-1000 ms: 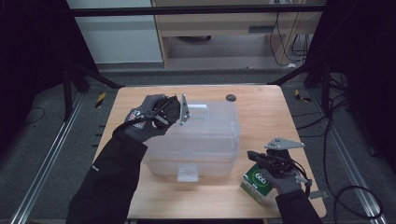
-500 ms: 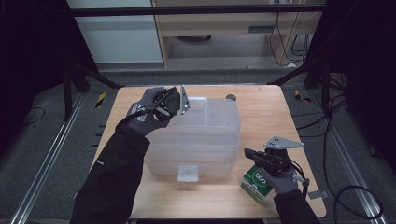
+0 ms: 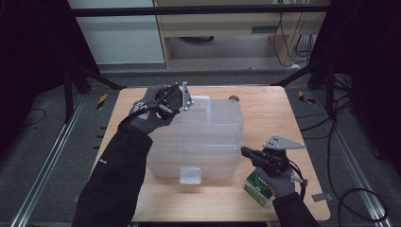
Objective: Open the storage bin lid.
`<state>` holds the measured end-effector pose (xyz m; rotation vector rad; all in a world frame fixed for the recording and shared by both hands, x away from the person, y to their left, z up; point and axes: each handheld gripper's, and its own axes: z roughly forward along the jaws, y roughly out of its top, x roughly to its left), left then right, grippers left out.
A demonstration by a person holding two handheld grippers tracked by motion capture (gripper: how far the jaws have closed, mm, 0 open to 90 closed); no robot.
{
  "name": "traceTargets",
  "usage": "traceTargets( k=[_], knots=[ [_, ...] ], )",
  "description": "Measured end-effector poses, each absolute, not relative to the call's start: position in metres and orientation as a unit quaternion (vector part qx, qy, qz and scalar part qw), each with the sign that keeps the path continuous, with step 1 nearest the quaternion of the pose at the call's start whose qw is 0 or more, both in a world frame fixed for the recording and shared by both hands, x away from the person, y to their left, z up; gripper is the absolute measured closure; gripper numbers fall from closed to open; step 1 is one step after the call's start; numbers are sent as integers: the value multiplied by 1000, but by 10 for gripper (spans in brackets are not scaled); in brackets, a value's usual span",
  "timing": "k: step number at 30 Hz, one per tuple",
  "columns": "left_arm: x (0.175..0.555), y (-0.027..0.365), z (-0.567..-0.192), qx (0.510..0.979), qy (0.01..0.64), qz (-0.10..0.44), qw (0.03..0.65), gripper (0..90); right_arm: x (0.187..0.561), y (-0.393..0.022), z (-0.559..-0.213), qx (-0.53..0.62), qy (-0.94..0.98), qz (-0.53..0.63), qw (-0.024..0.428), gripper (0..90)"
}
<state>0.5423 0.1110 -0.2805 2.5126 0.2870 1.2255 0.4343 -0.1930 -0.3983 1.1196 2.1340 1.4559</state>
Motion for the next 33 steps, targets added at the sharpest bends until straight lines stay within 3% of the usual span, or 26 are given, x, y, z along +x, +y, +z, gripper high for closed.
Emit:
traceTargets(
  k=[7,11,18,33],
  knots=[
    [539,114,-282,883,101,423,177,665,435,-193,-399,392,740,525,154,900],
    [532,119,-281,881,102,413,206,577,436,-193,-402,395,743,520,149,900],
    [511,144,-272,868,126,386,286,502,436,-193,-402,396,742,520,149,900],
    [482,207,-278,820,215,355,394,522,436,-192,-402,396,744,517,149,900]
  ],
)
